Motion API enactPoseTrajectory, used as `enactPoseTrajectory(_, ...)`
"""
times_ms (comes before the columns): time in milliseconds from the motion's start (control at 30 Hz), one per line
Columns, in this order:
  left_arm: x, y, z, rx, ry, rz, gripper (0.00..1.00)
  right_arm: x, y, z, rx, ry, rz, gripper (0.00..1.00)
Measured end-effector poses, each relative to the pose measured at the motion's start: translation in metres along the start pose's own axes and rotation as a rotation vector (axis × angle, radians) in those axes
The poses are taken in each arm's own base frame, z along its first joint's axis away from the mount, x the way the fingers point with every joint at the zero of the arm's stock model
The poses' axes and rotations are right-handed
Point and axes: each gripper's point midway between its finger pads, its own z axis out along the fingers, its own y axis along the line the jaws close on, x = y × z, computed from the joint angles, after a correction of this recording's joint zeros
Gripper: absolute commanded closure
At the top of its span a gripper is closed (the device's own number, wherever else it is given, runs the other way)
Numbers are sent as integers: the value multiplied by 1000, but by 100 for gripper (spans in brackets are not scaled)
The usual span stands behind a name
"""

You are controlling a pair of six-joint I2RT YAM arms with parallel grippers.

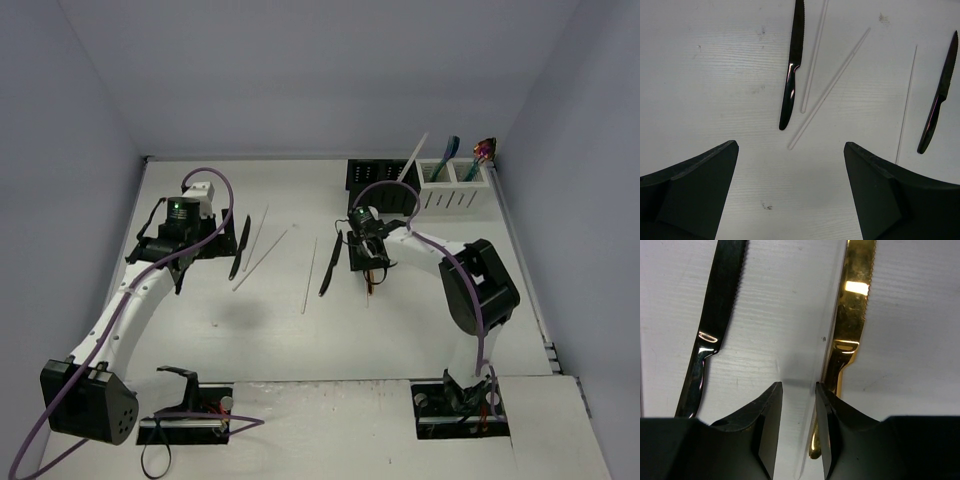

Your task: Sort the eating utensils into containers

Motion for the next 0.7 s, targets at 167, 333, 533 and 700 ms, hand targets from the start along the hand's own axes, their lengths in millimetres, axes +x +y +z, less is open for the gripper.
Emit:
enactPoseTrajectory(167,0,0,0,1,0,0,15,-4,3,4,4,-2,11,72)
enactPoseTrajectory(333,0,0,0,0,0,0,15,-5,4,8,6,-3,23,74)
enactPoseTrajectory(533,0,0,0,0,0,0,15,-9,7,11,16,-19,40,73)
enactPoseTrajectory(700,0,0,0,0,0,0,15,-9,3,11,45,-28,36,80)
